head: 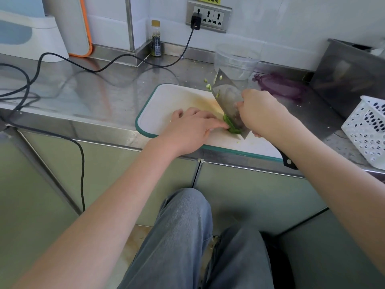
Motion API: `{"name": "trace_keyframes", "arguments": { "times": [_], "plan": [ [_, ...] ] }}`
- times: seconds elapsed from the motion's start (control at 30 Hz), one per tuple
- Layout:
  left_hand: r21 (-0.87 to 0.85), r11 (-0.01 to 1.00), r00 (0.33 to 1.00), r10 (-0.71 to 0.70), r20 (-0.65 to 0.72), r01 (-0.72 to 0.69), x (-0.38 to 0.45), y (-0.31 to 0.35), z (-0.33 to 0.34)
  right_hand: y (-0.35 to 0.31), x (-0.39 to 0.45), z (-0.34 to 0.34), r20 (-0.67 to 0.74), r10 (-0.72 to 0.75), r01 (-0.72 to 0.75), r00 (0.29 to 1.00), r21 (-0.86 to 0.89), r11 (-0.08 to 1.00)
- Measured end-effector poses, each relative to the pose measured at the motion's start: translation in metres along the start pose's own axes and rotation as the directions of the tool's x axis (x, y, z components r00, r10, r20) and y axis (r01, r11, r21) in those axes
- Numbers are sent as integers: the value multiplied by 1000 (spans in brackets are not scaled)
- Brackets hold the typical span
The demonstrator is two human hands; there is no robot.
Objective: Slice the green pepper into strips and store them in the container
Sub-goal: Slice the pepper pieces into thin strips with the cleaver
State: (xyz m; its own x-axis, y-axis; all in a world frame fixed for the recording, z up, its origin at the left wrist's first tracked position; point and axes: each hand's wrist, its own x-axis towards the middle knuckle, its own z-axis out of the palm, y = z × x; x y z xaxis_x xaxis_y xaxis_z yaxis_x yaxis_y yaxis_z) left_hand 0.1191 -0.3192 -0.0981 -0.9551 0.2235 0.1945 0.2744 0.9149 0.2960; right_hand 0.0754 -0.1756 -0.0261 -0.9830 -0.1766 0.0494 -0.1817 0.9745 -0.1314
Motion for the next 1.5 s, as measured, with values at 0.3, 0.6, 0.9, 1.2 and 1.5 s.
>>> {"name": "trace_keyframes", "arguments": {
  "times": [0.3, 0.6, 0.9, 1.2, 1.5],
  "plan": [
    [11, 1000, 1000, 4, -4, -4, 2, -2, 3, -20, 18, 13, -49, -65, 60, 997, -112, 992],
    [4, 1000, 1000, -2, 18, 2, 2, -3, 1, 4, 15, 1, 55, -144, 150, 988, -142, 978],
    [-22, 1000, 1000, 4, -8, -4, 3, -4, 2, 14, 34, -9, 110, -65, 78, 992, -118, 990],
    [-96, 995, 1000, -14, 2, 14, 1, -3, -1, 18, 19, -35, 10, -80, 79, 997, 89, 993],
    [-38, 999, 999, -18, 27, 19, 0, 0, -4, 13, 8, -14, 145, -38, 10, 989, 190, 982]
  ]
}}
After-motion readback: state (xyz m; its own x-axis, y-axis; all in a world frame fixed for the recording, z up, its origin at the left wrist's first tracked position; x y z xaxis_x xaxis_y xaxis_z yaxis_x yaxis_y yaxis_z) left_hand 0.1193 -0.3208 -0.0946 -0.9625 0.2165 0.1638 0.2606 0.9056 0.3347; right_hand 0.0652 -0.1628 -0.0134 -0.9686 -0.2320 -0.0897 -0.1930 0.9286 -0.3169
